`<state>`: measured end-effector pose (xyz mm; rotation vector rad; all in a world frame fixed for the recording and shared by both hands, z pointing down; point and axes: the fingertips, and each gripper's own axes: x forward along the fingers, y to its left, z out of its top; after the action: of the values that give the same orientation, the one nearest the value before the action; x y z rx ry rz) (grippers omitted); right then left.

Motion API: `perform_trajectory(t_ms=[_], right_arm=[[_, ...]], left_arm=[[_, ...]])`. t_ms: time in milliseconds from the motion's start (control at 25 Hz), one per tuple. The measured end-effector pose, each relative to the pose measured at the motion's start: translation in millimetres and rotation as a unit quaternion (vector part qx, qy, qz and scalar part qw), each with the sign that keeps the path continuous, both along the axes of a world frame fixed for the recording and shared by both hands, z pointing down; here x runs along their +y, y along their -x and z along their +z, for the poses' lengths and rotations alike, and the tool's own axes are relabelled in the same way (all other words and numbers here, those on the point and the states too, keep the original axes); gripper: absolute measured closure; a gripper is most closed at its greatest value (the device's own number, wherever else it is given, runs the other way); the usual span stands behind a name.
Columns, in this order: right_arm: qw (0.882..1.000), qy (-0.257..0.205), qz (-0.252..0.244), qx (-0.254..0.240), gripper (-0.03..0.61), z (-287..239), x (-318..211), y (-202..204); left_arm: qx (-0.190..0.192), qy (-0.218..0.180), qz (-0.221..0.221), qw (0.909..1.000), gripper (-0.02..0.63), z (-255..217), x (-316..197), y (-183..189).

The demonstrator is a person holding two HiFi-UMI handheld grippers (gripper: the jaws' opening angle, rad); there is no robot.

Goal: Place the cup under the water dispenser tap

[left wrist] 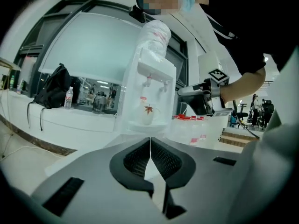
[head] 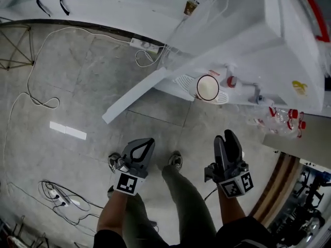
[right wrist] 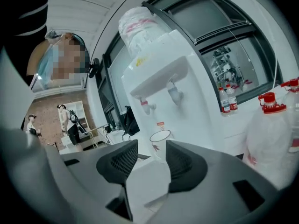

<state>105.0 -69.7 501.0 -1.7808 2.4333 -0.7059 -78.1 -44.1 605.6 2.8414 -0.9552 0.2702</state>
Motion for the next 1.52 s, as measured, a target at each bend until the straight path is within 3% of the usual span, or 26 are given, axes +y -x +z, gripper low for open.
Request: perform_trajectory(t_ms=[240, 440, 480, 600, 680, 1040, 1520], right_arm=[[0.999, 0.010, -0.033, 0.017, 0.390, -53, 20, 22], [0.998, 0.014, -0.046, 0.030, 0.391, -86, 32, 20], [0.998, 0.013, -0.047, 0.030, 0.391, -91, 34, 20], [0.998, 0.008, -0.050, 0.031, 0.391, -105, 40, 22], [0.998, 0.011, -0.050, 0.027, 0.391, -111, 45, 21], [0.997, 0.014, -0.071, 0.013, 0.391, -141, 67, 25], [0.990, -0.021, -0.138, 0.010, 0.394, -211, 83, -9]], left_arm=[[-0.032, 0.006, -0.043, 0.9985, 0.594, -29, 18, 41], [-0.044, -0.001, -0.047, 0.9979, 0.594, -59, 39, 51], [-0.038, 0.010, -0.055, 0.9978, 0.594, -64, 44, 51], [0.052, 0.092, -0.120, 0.9871, 0.594, -82, 53, 51], [0.067, 0.107, -0.128, 0.9836, 0.594, -92, 63, 48], [0.046, 0.091, -0.136, 0.9853, 0.594, -141, 78, 48], [0.009, 0.049, -0.174, 0.9835, 0.594, -226, 77, -2]])
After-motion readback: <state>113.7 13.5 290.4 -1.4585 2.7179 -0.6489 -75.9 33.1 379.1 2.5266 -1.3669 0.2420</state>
